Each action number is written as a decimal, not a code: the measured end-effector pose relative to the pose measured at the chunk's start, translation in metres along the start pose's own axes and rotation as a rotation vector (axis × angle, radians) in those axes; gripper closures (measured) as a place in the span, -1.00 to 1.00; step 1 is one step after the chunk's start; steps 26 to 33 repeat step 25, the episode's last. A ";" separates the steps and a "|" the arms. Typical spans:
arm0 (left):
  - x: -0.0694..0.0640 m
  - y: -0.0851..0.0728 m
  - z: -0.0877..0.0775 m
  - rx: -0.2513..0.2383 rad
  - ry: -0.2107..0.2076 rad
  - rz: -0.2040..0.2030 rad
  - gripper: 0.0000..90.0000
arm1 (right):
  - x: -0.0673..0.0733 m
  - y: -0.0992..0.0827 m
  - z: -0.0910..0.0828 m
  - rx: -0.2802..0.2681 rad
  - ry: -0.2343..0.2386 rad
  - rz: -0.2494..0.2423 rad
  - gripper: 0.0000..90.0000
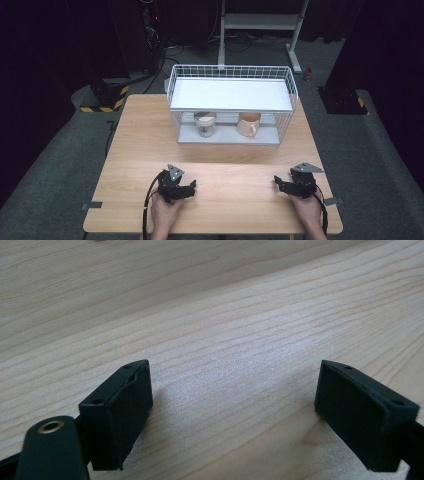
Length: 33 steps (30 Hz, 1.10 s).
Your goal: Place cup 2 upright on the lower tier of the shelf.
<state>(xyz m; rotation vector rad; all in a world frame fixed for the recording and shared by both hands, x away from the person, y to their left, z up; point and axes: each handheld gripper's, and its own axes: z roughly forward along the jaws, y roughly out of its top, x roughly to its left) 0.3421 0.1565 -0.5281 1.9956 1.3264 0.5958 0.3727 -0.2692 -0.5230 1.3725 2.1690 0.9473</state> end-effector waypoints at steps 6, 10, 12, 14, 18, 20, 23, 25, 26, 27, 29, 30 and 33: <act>0.000 0.000 0.000 0.000 0.001 -0.001 -0.64 | 0.004 0.000 0.000 0.009 -0.024 -0.024 -0.44; 0.000 0.000 0.000 0.002 0.001 -0.001 -0.64 | 0.008 -0.001 0.000 0.005 -0.036 -0.023 -0.44; 0.000 0.000 0.000 0.001 0.001 -0.002 -0.64 | 0.008 0.000 0.001 0.007 -0.038 -0.015 -0.44; 0.000 0.000 0.000 0.002 0.001 -0.002 -0.64 | 0.008 0.000 0.001 0.007 -0.040 -0.014 -0.44; 0.000 0.000 0.000 0.000 0.001 -0.002 -0.64 | 0.008 0.000 0.001 0.007 -0.040 -0.014 -0.44; 0.000 0.000 0.000 0.002 0.001 -0.002 -0.64 | 0.008 0.000 0.001 0.007 -0.040 -0.014 -0.44; -0.001 0.000 0.000 -0.003 0.002 -0.006 -0.64 | 0.008 0.000 0.001 0.007 -0.040 -0.014 -0.44; -0.001 0.000 0.000 -0.003 0.002 -0.007 -0.64 | 0.008 0.000 0.001 0.007 -0.040 -0.014 -0.44; -0.001 0.000 0.000 -0.003 0.002 -0.007 -0.64 | 0.008 0.000 0.001 0.007 -0.040 -0.014 -0.44; -0.001 0.000 0.000 -0.003 0.002 -0.007 -0.64 | 0.008 0.000 0.001 0.007 -0.040 -0.014 -0.44; -0.001 0.000 0.000 -0.003 0.002 -0.007 -0.64 | 0.008 0.000 0.001 0.007 -0.040 -0.014 -0.44; -0.001 0.000 0.000 -0.003 0.002 -0.007 -0.64 | 0.008 0.000 0.001 0.007 -0.040 -0.014 -0.44; -0.001 0.000 0.000 -0.003 0.002 -0.007 -0.64 | 0.008 0.000 0.001 0.007 -0.040 -0.014 -0.44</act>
